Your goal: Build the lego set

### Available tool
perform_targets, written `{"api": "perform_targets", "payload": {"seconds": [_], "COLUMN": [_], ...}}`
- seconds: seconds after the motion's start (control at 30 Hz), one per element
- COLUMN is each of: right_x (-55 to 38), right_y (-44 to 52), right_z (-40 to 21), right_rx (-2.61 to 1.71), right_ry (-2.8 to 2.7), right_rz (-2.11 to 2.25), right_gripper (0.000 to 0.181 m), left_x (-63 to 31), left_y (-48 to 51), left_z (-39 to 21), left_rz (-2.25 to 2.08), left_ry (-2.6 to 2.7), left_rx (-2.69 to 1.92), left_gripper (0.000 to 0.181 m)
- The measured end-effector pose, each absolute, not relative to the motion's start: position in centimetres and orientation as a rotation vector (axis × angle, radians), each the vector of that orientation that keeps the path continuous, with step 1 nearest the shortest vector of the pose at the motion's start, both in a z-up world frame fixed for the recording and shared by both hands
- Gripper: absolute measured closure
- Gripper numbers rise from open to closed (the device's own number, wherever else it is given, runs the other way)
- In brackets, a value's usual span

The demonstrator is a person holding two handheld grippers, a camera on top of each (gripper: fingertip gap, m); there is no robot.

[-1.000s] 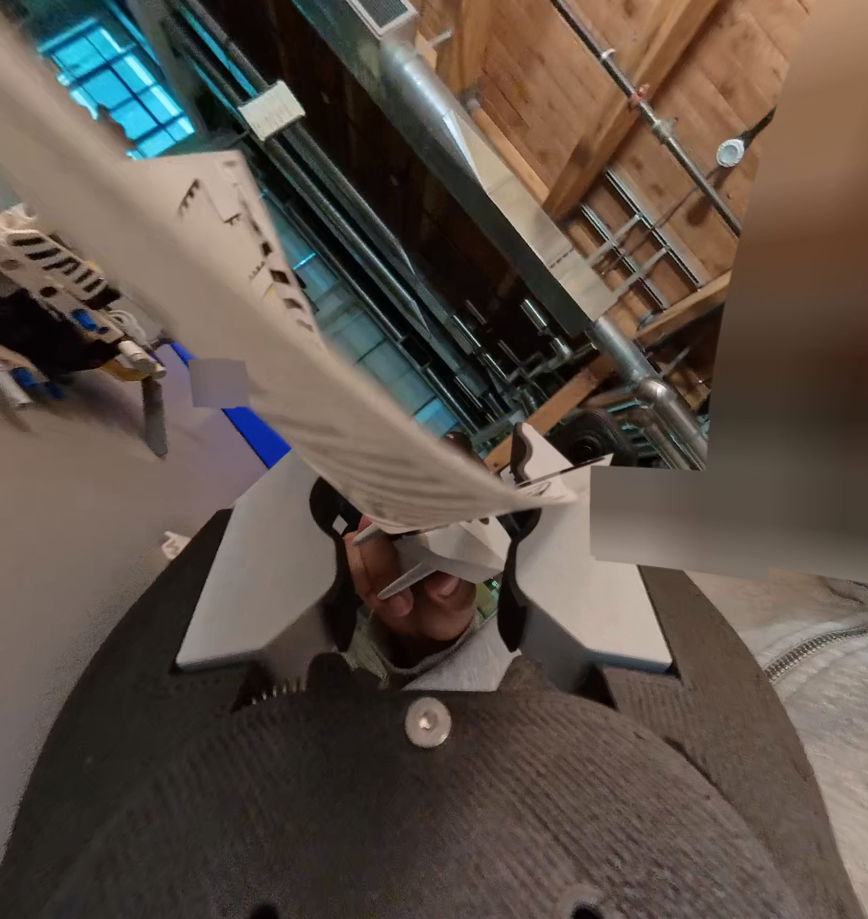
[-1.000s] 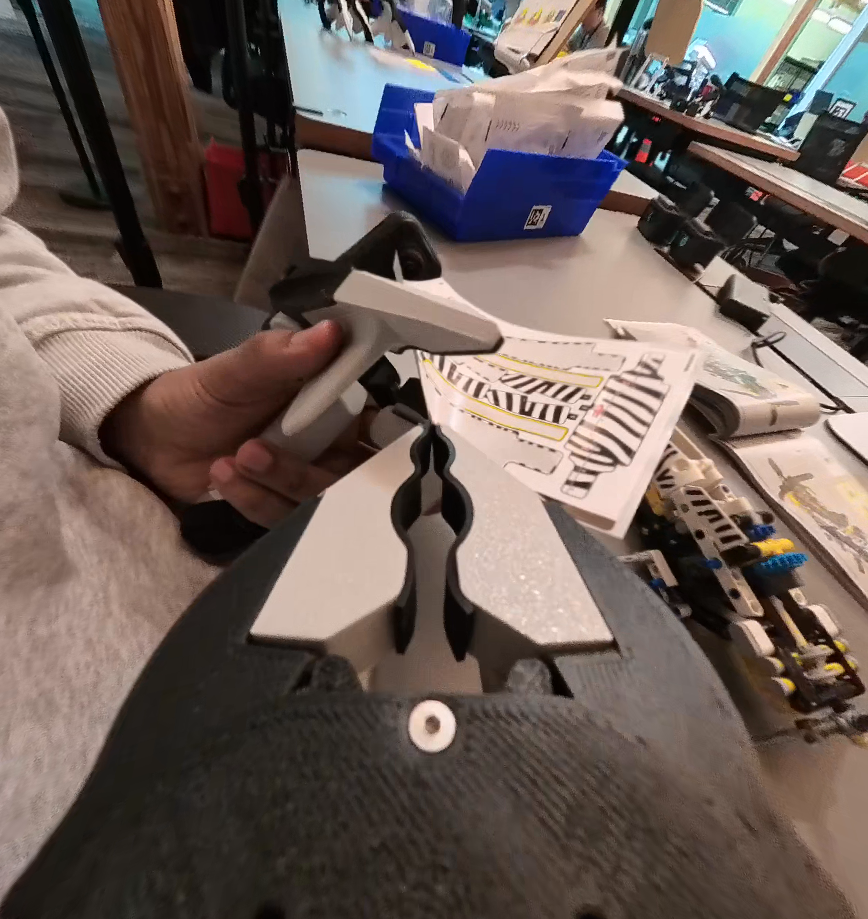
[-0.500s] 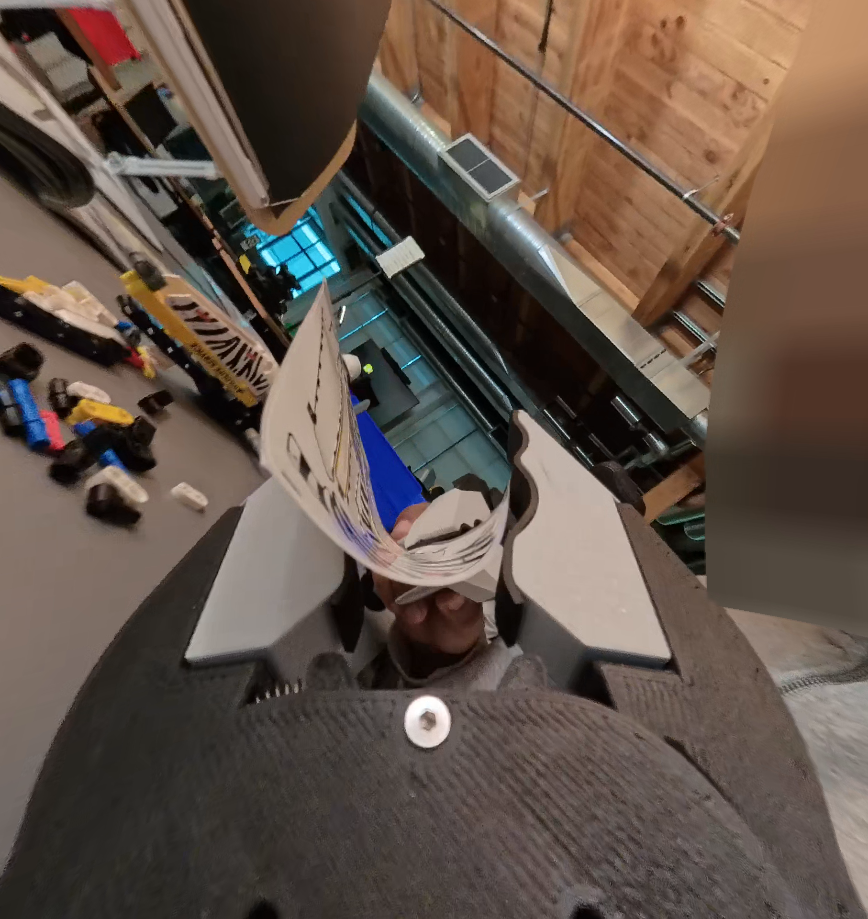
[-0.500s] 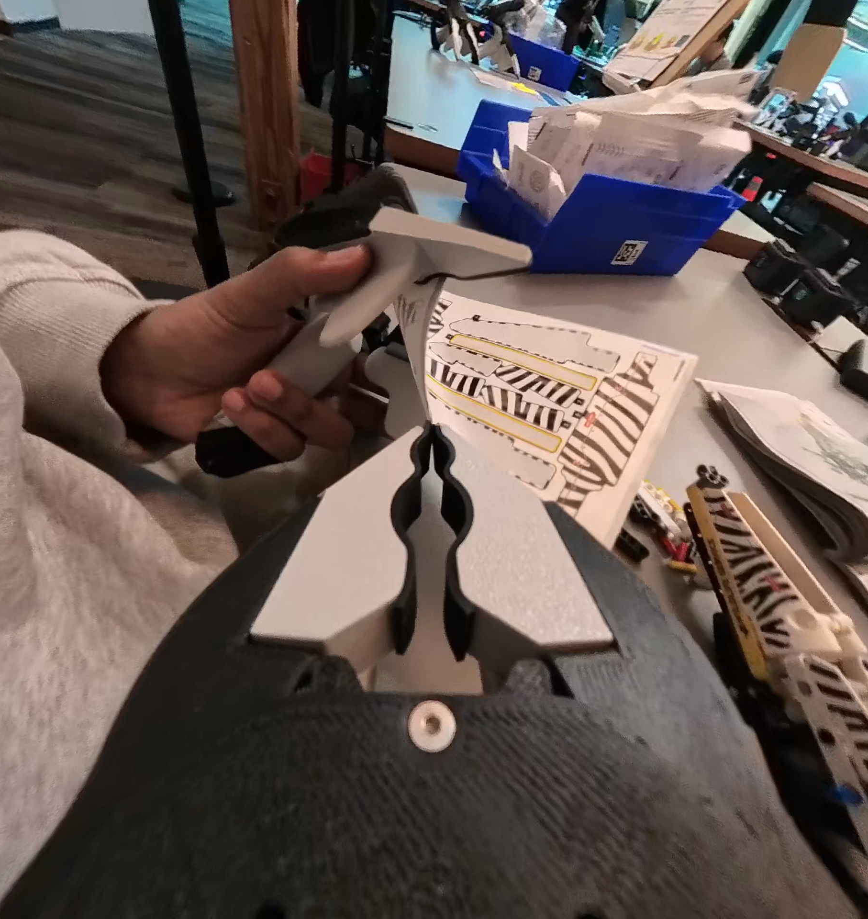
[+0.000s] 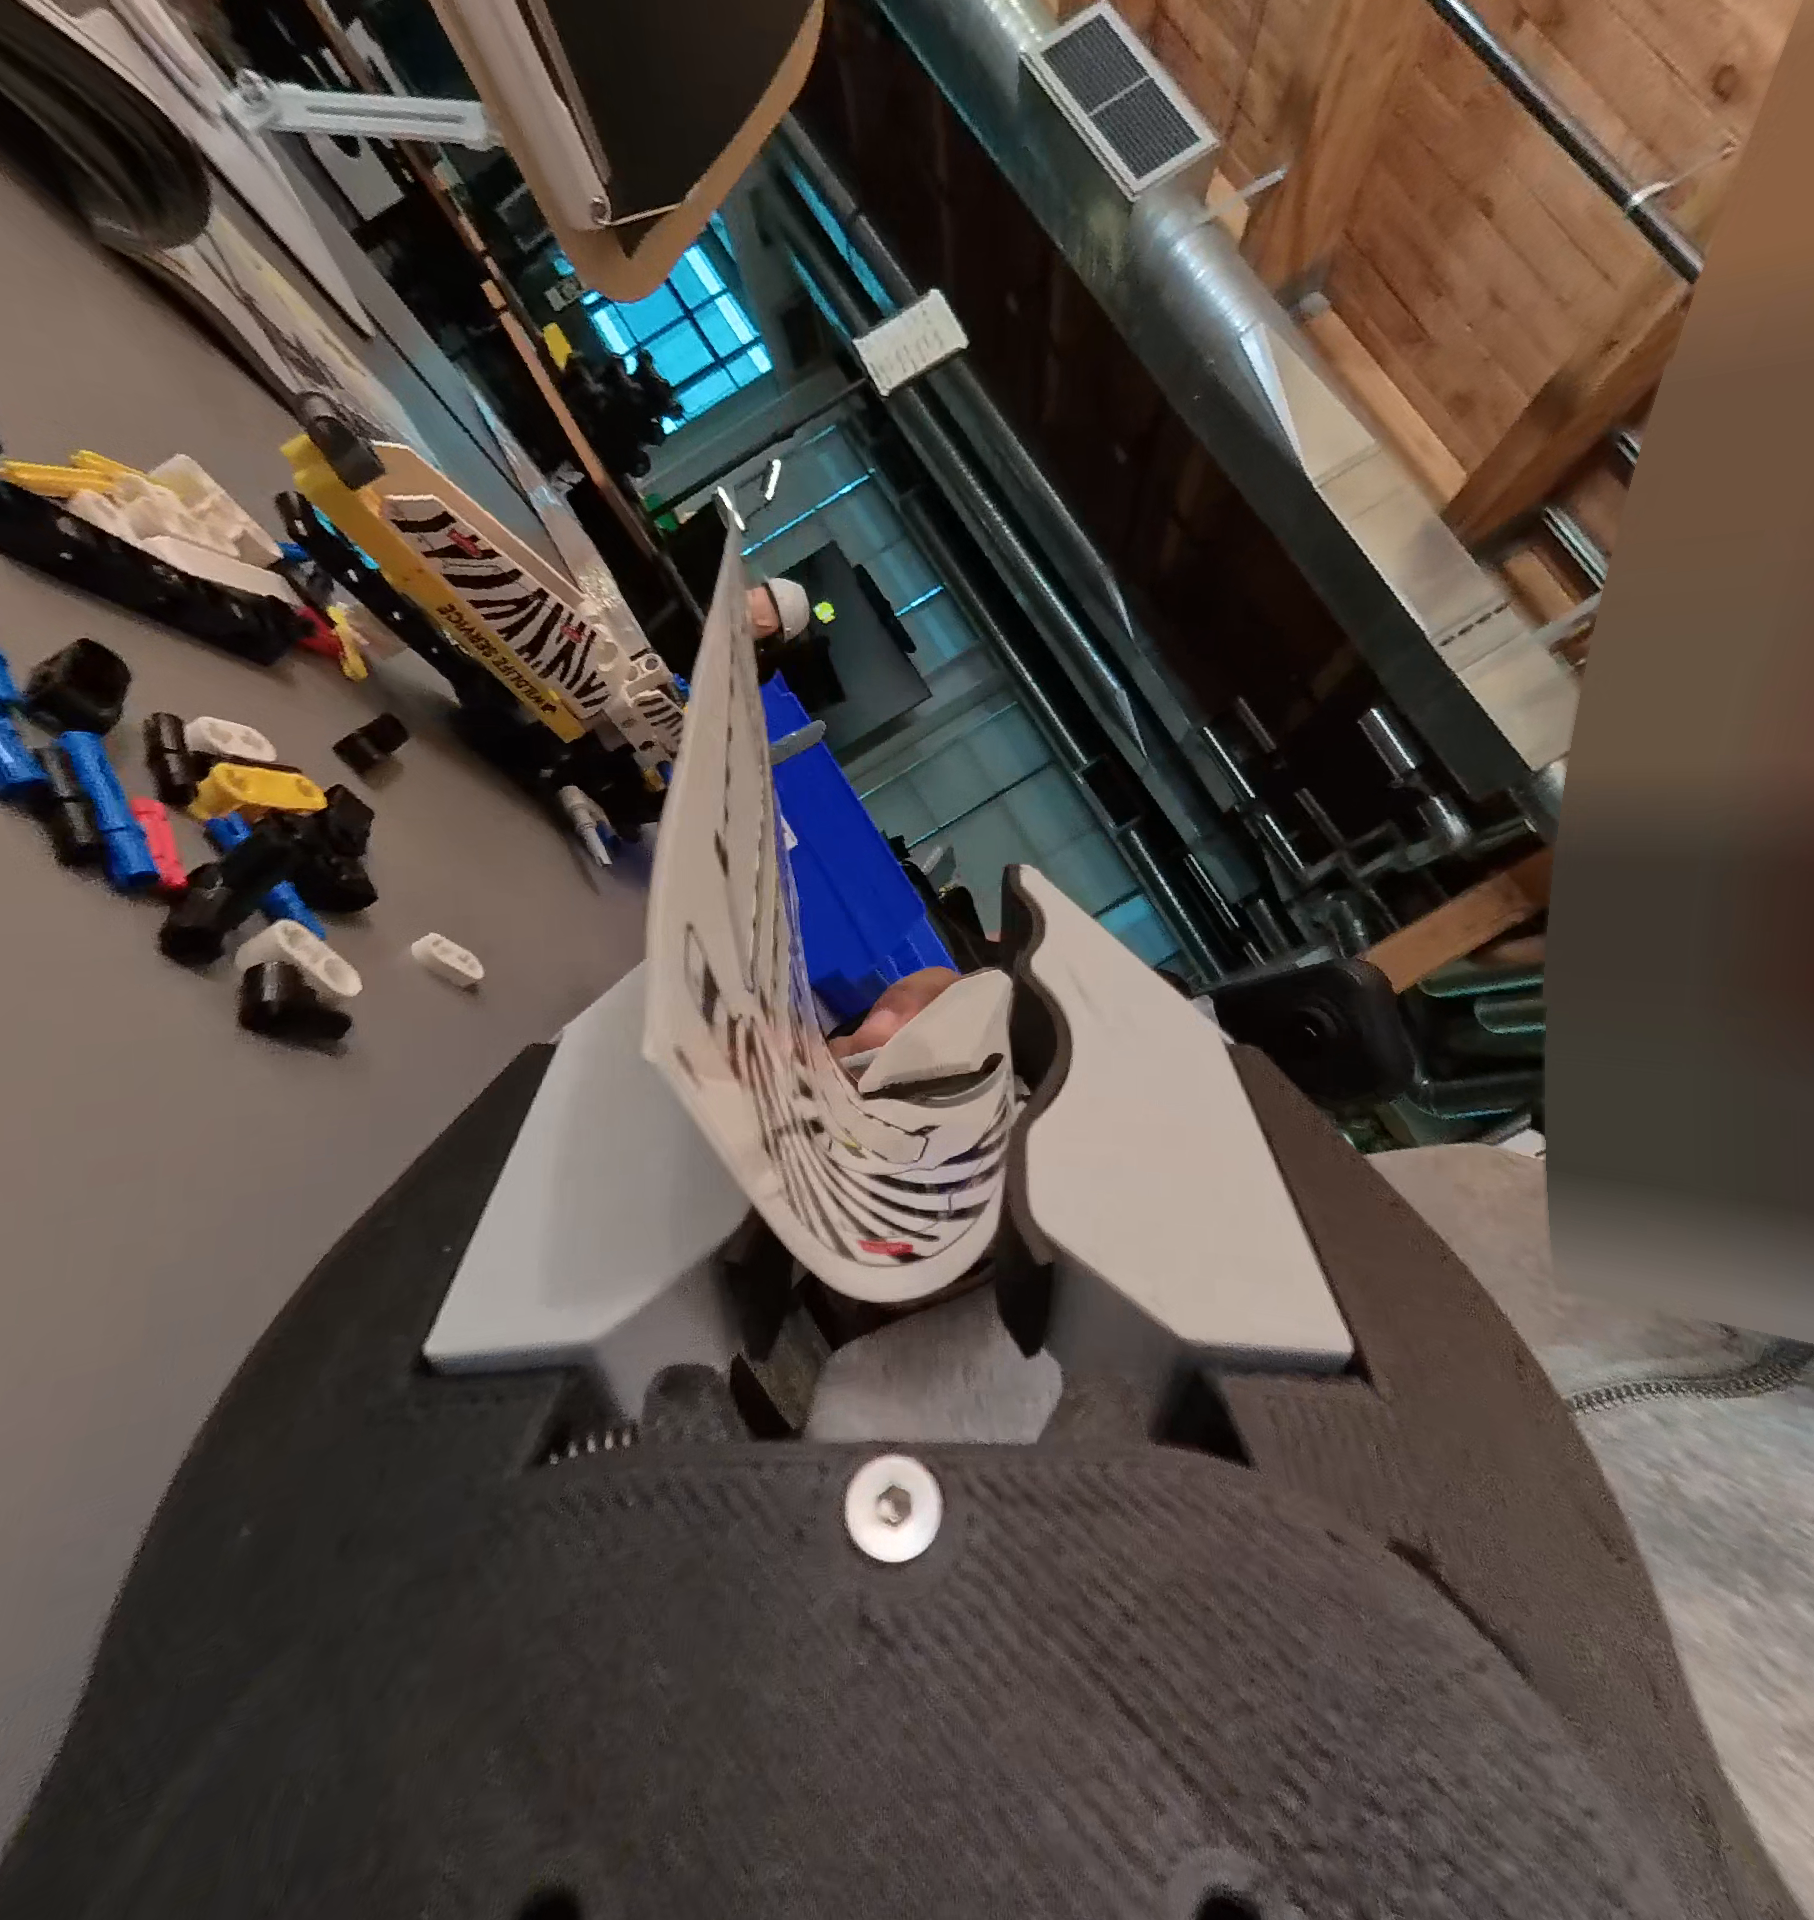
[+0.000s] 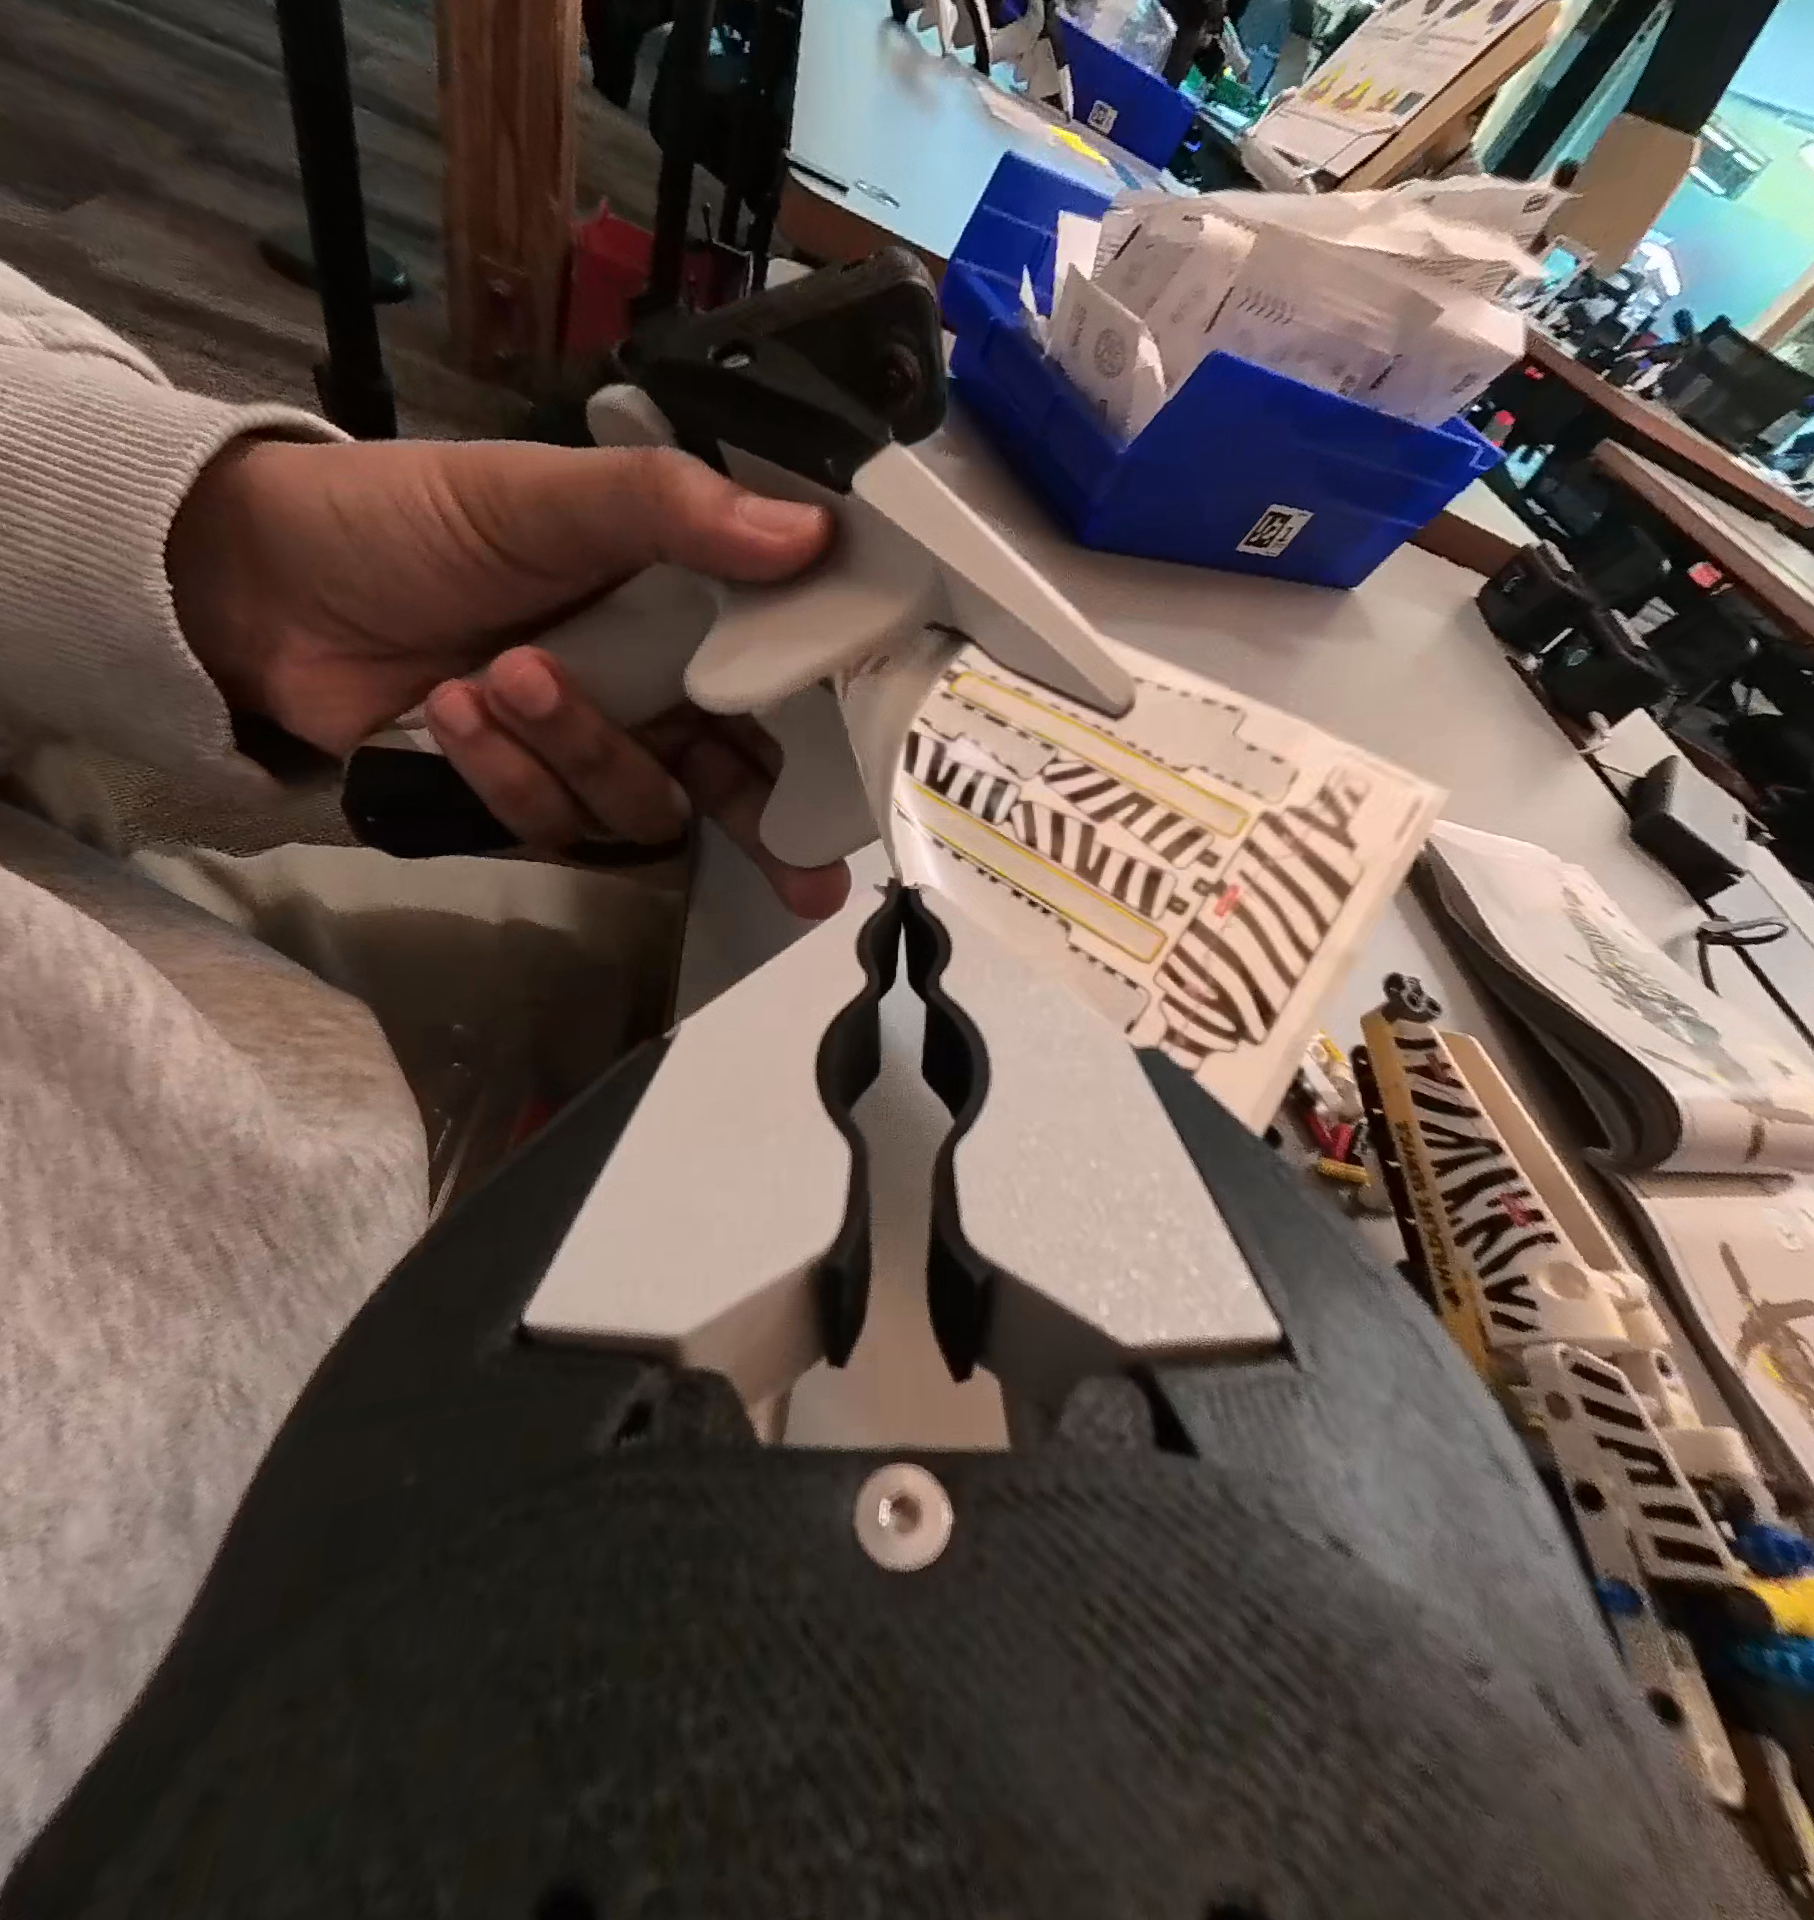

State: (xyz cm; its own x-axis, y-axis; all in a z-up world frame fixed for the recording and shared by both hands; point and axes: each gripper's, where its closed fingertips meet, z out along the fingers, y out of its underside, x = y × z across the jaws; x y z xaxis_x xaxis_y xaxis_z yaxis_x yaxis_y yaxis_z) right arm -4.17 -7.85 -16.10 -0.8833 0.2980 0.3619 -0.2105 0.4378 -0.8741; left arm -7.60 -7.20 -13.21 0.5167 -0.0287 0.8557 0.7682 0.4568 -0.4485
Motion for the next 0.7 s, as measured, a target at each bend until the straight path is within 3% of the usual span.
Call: {"api": "perform_targets", "payload": {"seconds": [0.37,0.7], "right_x": [-5.8,-6.2], "right_y": [-4.7,-3.7], "right_z": [-15.0,-14.9], "right_rx": [-0.270,-0.308], "right_ry": [-2.121,-2.085], "right_rz": [1.391,1.349], "right_gripper": [0.181,0.181], "left_x": [-5.3,-5.6], "left_y": [-4.3,-4.1], "left_z": [-12.1,-12.0], "left_rz": [-0.628,-0.679], "left_ry": [-0.707,-0.693], "left_rx": [-1.117,-1.089], "left_gripper": [0.120,0.120]}}
